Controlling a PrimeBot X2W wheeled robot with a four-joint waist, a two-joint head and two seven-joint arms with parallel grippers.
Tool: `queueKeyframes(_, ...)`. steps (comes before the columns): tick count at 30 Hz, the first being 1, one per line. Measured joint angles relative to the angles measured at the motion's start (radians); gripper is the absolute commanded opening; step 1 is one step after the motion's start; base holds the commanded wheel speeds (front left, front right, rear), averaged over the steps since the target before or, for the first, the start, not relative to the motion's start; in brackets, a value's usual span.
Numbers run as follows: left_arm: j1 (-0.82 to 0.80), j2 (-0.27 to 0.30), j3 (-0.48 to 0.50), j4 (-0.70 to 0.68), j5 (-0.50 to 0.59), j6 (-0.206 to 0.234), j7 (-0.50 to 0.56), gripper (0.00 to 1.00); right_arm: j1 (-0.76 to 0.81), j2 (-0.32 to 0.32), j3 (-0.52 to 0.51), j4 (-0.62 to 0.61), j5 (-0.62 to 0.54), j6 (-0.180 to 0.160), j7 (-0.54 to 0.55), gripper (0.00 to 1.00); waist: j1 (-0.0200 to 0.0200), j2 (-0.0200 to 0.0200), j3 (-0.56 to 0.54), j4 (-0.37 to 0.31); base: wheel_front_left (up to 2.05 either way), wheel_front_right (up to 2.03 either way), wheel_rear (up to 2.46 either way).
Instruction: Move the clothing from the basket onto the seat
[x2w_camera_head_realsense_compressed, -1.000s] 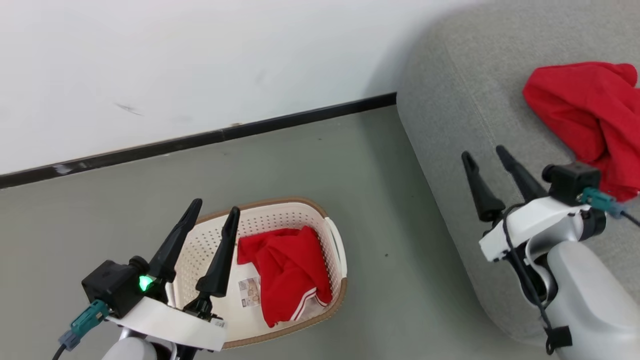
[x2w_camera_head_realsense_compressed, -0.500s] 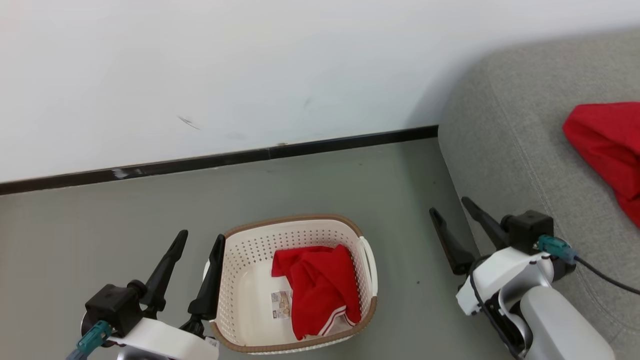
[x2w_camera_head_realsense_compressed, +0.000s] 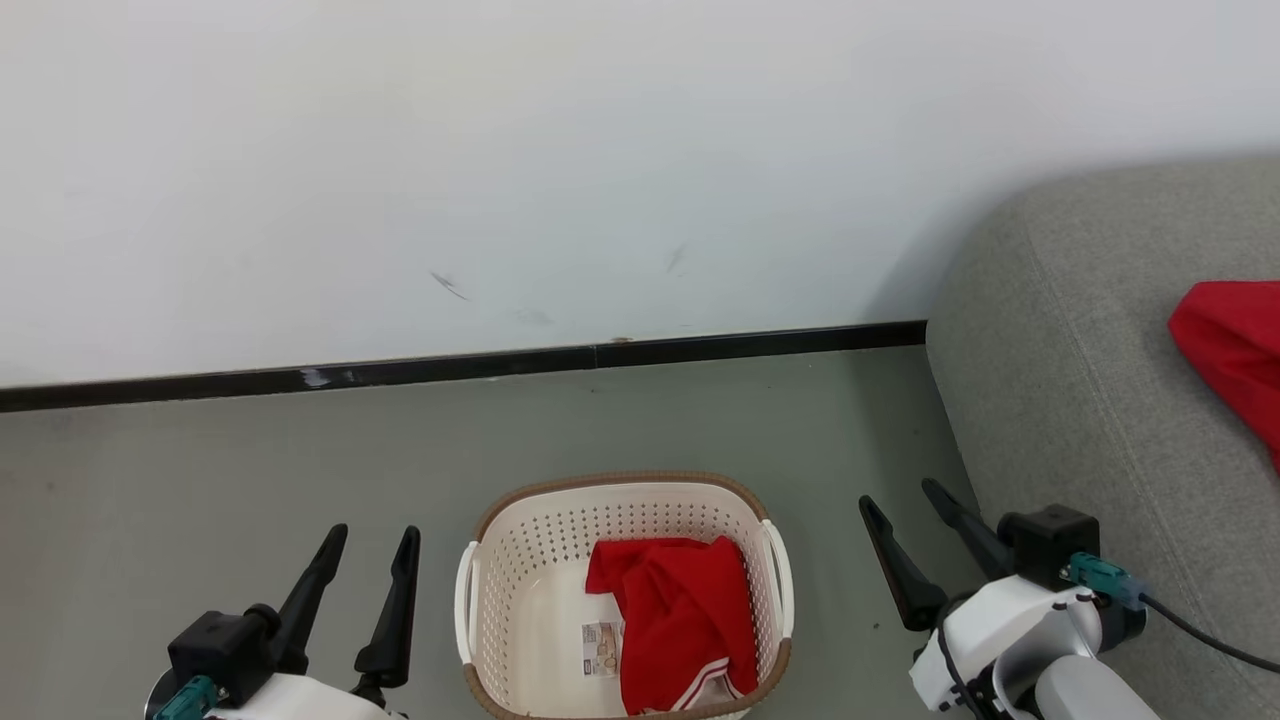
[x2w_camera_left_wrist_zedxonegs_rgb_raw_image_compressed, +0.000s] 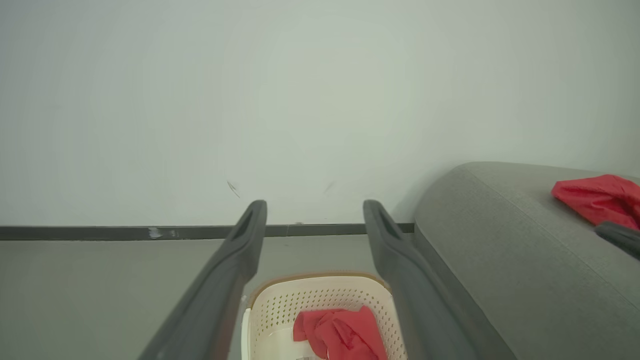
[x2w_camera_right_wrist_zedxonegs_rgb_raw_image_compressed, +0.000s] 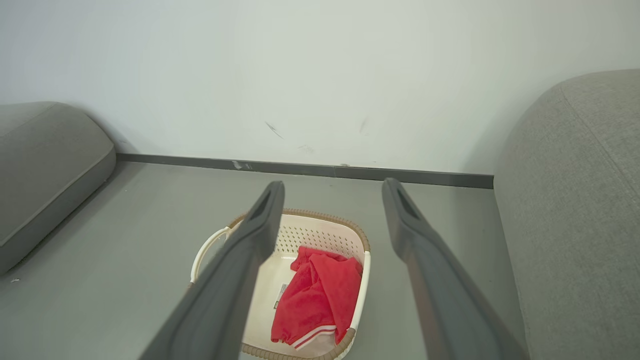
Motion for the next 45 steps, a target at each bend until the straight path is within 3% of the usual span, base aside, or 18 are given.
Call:
queueKeyframes(12, 0.032, -0.023, 0.029, 0.068, 0.011, -0.034, 0.000, 1.00, 0.108, 0.021, -0.064, -0.034, -0.040, 0.000, 0.000, 1.00, 0.0000, 0.0000, -0.063, 0.024, 0.00, 0.00, 0.00)
queueKeyframes(45, 0.041, -0.052, 0.112, 0.109, 0.068, -0.075, 0.000, 1.00, 0.168, 0.037, -0.094, -0.106, -0.078, 0.000, 0.000, 1.00, 0.0000, 0.0000, -0.042, -0.058, 0.00, 0.00, 0.00)
